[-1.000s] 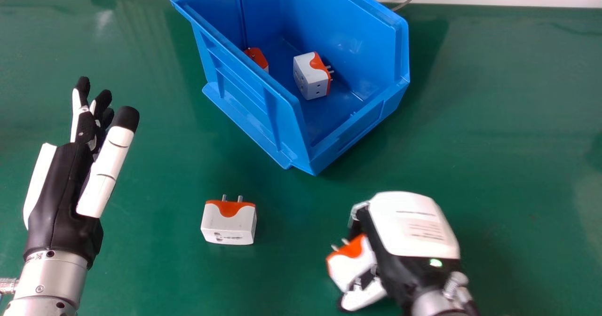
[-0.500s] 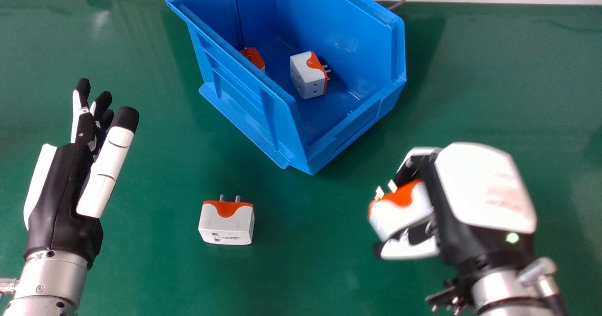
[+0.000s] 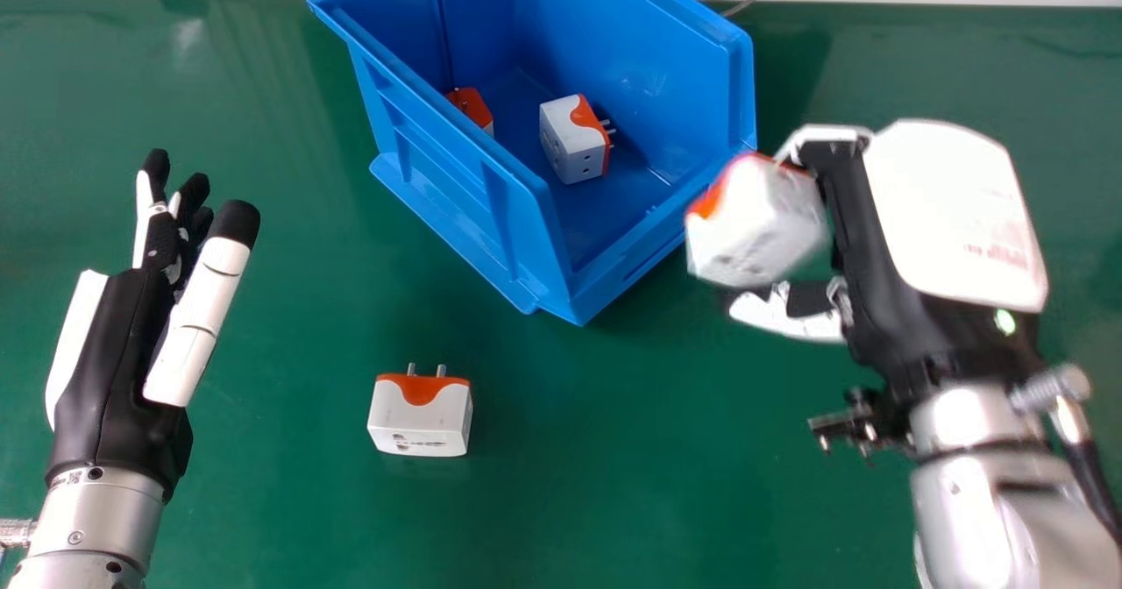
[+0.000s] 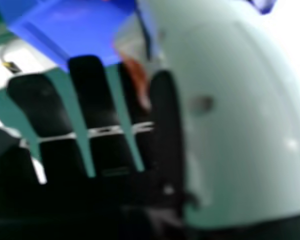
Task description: Pick all objects and put in blue box
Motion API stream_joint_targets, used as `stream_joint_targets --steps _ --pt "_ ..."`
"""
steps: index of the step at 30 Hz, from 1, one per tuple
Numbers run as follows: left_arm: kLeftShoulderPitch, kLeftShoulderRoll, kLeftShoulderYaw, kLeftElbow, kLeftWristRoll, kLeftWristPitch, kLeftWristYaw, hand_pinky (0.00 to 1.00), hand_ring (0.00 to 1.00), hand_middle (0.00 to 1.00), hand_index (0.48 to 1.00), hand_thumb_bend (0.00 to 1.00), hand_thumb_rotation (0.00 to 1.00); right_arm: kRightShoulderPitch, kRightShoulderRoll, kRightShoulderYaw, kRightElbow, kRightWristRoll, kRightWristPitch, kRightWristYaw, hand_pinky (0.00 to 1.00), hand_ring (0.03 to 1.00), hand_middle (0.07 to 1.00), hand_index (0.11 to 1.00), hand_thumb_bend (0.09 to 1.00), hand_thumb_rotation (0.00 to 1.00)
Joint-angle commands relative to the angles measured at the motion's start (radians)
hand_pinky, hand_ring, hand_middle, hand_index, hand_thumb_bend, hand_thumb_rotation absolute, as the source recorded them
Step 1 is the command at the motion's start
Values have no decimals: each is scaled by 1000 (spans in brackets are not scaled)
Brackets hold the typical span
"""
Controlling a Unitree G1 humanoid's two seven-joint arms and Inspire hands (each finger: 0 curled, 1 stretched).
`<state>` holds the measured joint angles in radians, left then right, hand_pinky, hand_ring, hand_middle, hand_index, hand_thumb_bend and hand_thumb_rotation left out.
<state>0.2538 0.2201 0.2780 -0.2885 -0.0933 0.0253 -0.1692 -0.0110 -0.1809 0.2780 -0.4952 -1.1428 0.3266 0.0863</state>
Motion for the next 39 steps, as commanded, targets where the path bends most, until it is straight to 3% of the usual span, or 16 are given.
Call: stream_joint_targets --steps 1,9,19,30,39 --pt "-5 10 1 -6 7 -23 3 1000 1000 1000 1000 751 860 -78 7 -6 26 -4 -14 -10 14 68 121 469 494 137" --pt "2 6 0 -6 11 -31 4 1000 1000 1000 1000 744 858 -336 11 3 263 34 -43 -54 11 65 121 469 494 137" --pt "19 -4 -1 -28 2 -30 5 1000 1000 1000 1000 746 859 -553 2 25 484 50 -45 -75 23 83 172 473 492 139" --pt "12 -3 -1 -31 -4 -15 5 1000 1000 1000 1000 757 861 -557 -5 39 502 51 -7 -77 38 100 189 471 492 139" --pt "7 1 1 -20 -1 -23 4 1000 1000 1000 1000 759 863 -528 -8 37 476 62 13 -83 33 94 174 471 493 138"
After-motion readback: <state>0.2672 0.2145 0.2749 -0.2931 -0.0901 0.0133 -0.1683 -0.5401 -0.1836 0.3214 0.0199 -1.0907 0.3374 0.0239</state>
